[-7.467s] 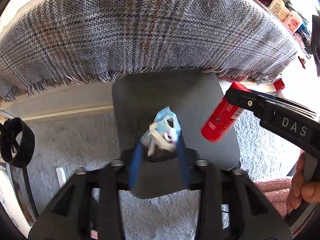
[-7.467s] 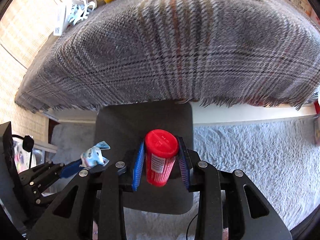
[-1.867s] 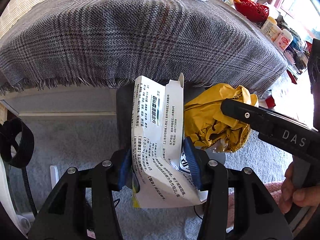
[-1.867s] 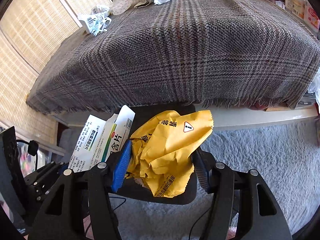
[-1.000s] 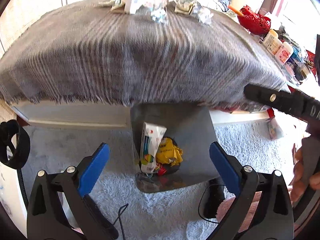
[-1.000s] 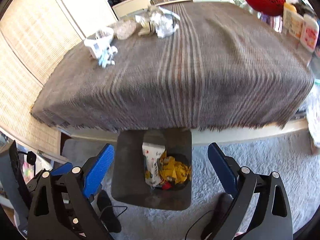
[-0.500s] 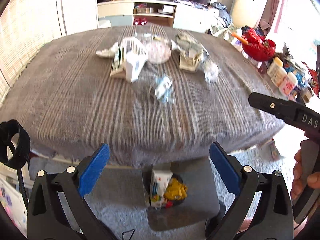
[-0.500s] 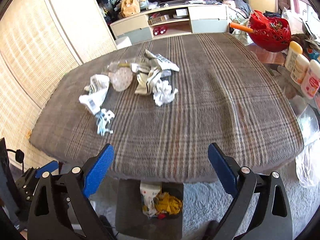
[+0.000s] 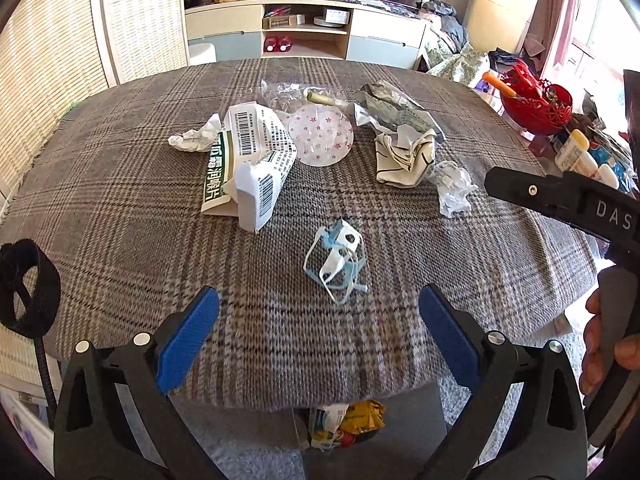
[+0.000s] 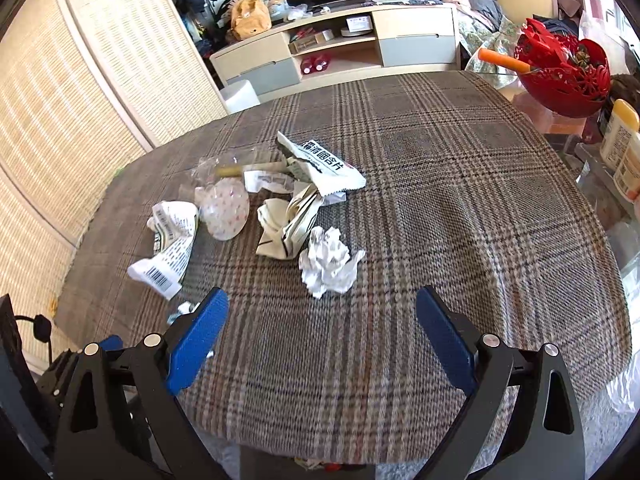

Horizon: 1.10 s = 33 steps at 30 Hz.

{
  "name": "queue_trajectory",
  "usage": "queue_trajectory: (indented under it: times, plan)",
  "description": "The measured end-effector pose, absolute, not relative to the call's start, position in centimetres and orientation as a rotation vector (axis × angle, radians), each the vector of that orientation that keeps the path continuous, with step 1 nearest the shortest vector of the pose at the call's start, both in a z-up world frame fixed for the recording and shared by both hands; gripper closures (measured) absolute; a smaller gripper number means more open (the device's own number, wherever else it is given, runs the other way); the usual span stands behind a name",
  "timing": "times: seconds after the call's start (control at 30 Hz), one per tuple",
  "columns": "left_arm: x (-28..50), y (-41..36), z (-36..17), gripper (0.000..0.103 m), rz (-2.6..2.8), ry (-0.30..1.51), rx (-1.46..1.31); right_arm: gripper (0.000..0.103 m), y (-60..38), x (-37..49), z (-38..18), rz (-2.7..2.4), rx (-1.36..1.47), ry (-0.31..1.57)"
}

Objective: Collect trash
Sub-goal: 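Grasp the clear plastic mask with the left tool while the right tool grasps crumpled foil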

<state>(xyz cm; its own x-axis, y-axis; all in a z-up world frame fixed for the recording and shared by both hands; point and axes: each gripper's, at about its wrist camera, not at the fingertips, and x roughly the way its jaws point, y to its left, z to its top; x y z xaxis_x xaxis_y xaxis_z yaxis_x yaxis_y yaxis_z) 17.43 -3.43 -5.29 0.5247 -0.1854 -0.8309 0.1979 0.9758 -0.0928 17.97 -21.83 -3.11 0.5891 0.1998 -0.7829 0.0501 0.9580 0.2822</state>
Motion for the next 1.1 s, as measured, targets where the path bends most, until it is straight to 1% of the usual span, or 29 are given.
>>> queue_trajectory:
  times: [0.17, 0.27, 0.3, 0.33, 0.37, 0.4, 0.43, 0.5, 0.57, 0.6, 0.63, 0.67, 0.7, 0.73, 0.77, 0.8, 0.83, 0.87, 1.1]
  plan:
    - [19.1, -3.9, -6.1, 0.008, -0.229, 1.005, 0.011, 0.008, -21.8, 19.9, -4.4, 0.08, 0.277, 0.958]
    - [19.9, -4.1, -6.6, 0.009, -0.234, 1.019, -0.001, 0.014, -22.1, 20.6, -5.3, 0.073, 0.293, 0.965]
    - [20.1, -4.1, -6.7, 0.01, -0.236, 1.022, -0.003, 0.019, -22.3, 20.8, -5.5, 0.074, 0.299, 0.965]
    - [20.3, -4.2, -6.9, 0.013, -0.238, 1.024, -0.002, 0.023, -22.3, 21.0, -5.6, 0.077, 0.299, 0.964]
    - [20.5, -4.3, -7.0, 0.017, -0.241, 1.026, -0.001, 0.024, -22.4, 21.1, -5.7, 0.08, 0.298, 0.963]
    - [20.7, -4.4, -7.1, 0.02, -0.244, 1.029, -0.002, 0.03, -22.3, 21.2, -5.8, 0.083, 0.295, 0.958]
    - [20.8, -4.5, -7.3, 0.026, -0.246, 1.032, -0.003, 0.037, -22.2, 21.4, -5.9, 0.087, 0.295, 0.954]
    - [21.0, -4.6, -7.4, 0.032, -0.249, 1.034, -0.007, 0.042, -22.1, 21.6, -6.1, 0.096, 0.299, 0.956]
    - [21.0, -4.8, -7.6, 0.048, -0.266, 1.035, -0.012, 0.048, -21.8, 21.9, -6.4, 0.105, 0.309, 0.961]
    - [21.1, -4.9, -7.7, 0.052, -0.274, 1.039, -0.012, 0.055, -21.8, 22.0, -6.5, 0.112, 0.313, 0.969]
    - [21.0, -5.1, -7.8, 0.059, -0.28, 1.042, -0.011, 0.061, -21.7, 22.0, -6.7, 0.119, 0.316, 0.978]
    - [21.0, -5.2, -7.9, 0.067, -0.287, 1.047, -0.006, 0.063, -21.7, 22.0, -6.9, 0.124, 0.319, 0.984]
    - [21.0, -5.3, -8.0, 0.07, -0.289, 1.049, 0.001, 0.066, -21.8, 22.0, -7.0, 0.128, 0.324, 0.985]
    - [20.9, -5.3, -8.1, 0.076, -0.287, 1.047, 0.012, 0.074, -21.8, 22.0, -7.0, 0.131, 0.328, 0.985]
    - [20.7, -5.3, -8.0, 0.082, -0.287, 1.041, 0.021, 0.076, -21.9, 21.9, -6.9, 0.134, 0.331, 0.983]
    - [20.6, -5.3, -8.0, 0.084, -0.291, 1.043, 0.022, 0.081, -22.0, 21.7, -6.8, 0.137, 0.33, 0.979]
    - [20.4, -5.2, -7.8, 0.087, -0.299, 1.044, 0.017, 0.083, -22.1, 21.4, -6.5, 0.138, 0.325, 0.975]
    - [20.1, -5.2, -7.5, 0.089, -0.302, 1.035, 0.016, 0.083, -22.1, 21.0, -6.2, 0.142, 0.318, 0.969]
    - [16.7, -4.4, -5.0, 0.089, -0.297, 0.97, 0.036, 0.083, -22.5, 16.4, -3.2, 0.161, 0.315, 0.907]
